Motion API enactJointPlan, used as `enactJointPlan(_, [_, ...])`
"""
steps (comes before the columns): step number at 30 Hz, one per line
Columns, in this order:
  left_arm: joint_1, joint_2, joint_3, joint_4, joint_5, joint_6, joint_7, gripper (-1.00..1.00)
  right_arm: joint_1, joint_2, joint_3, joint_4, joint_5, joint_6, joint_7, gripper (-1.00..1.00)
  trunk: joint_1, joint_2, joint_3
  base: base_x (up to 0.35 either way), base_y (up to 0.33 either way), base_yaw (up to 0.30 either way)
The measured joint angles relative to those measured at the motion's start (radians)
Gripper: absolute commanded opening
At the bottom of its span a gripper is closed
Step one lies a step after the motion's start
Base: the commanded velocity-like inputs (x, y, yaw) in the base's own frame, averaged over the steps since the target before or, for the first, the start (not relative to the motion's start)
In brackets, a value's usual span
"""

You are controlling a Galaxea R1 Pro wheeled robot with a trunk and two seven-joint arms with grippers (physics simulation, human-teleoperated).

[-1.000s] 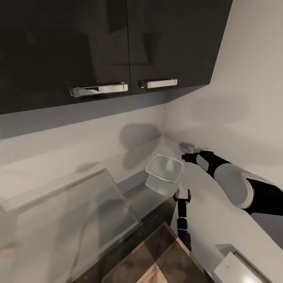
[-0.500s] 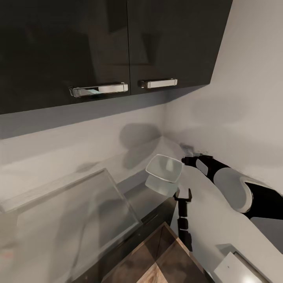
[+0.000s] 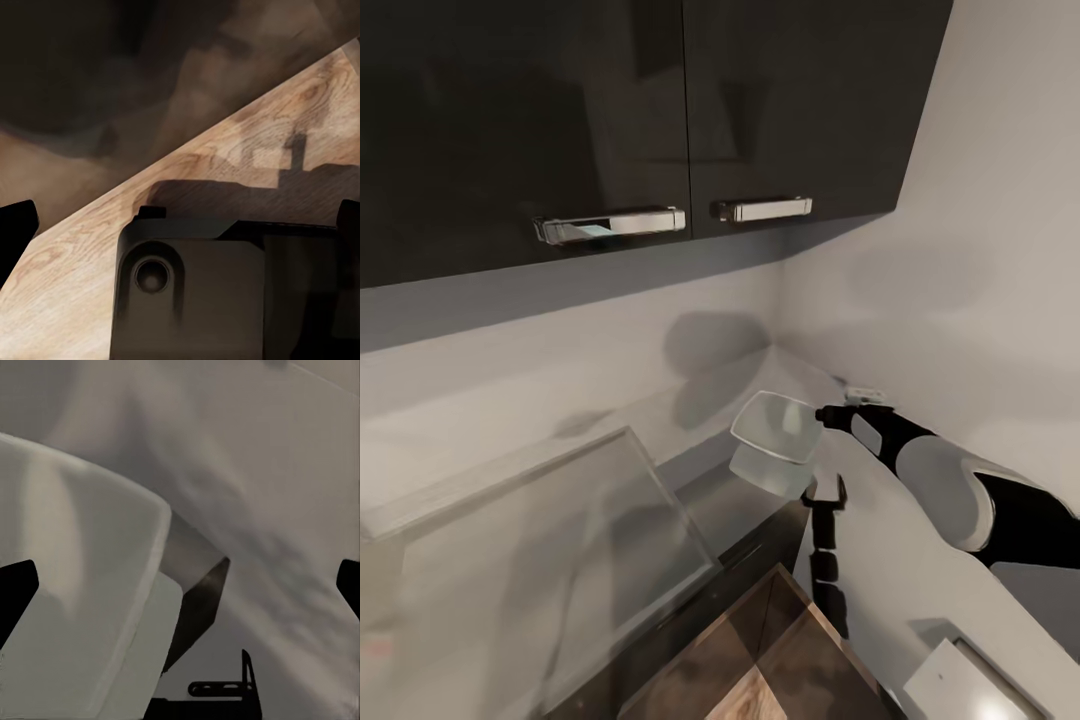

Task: In the kitchen, take the Vidalia onion out of the sink, dice it on the chopping board with the paring knife, put the diced onion into the bowl on the countertop, then place both the paring knife and the chopping board into the sink.

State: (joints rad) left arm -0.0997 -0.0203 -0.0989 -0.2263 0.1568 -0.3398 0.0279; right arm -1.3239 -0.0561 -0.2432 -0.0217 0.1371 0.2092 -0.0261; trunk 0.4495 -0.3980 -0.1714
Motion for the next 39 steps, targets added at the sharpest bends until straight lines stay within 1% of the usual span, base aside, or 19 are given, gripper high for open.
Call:
enactJointPlan(5, [0.0, 0.0, 0.0, -0.001, 0.0, 0.0, 0.0, 1.0, 0.003, 0.006, 0.0, 0.0, 0.0, 0.0, 0.001, 1.0, 0.0, 0.0, -0.005, 0.0, 0.0, 0.0])
enactJointPlan(13, [0.0, 0.001, 0.0, -0.001, 0.0, 0.0, 0.0, 1.0, 0.014, 0.007, -0.001, 0.0, 0.0, -0.001, 0.002, 1.0, 0.0, 0.0, -0.016, 0.0, 0.0, 0.0])
enactJointPlan(35, [0.0, 0.0, 0.0, 0.0, 0.0, 0.0, 0.001, 1.0, 0.016, 0.01, -0.001, 0.0, -0.001, -0.001, 0.002, 1.0, 0.0, 0.0, -0.044, 0.0, 0.0, 0.0])
enactJointPlan(37, [0.0, 0.0, 0.0, 0.0, 0.0, 0.0, 0.001, 1.0, 0.016, 0.01, -0.001, 0.0, -0.001, -0.001, 0.009, 1.0, 0.0, 0.0, -0.044, 0.0, 0.0, 0.0])
enactJointPlan(39, [0.0, 0.0, 0.0, 0.0, 0.0, 0.0, 0.001, 1.0, 0.016, 0.009, -0.001, 0.0, -0.002, -0.002, 0.029, 1.0, 0.0, 0.0, -0.044, 0.0, 0.0, 0.0])
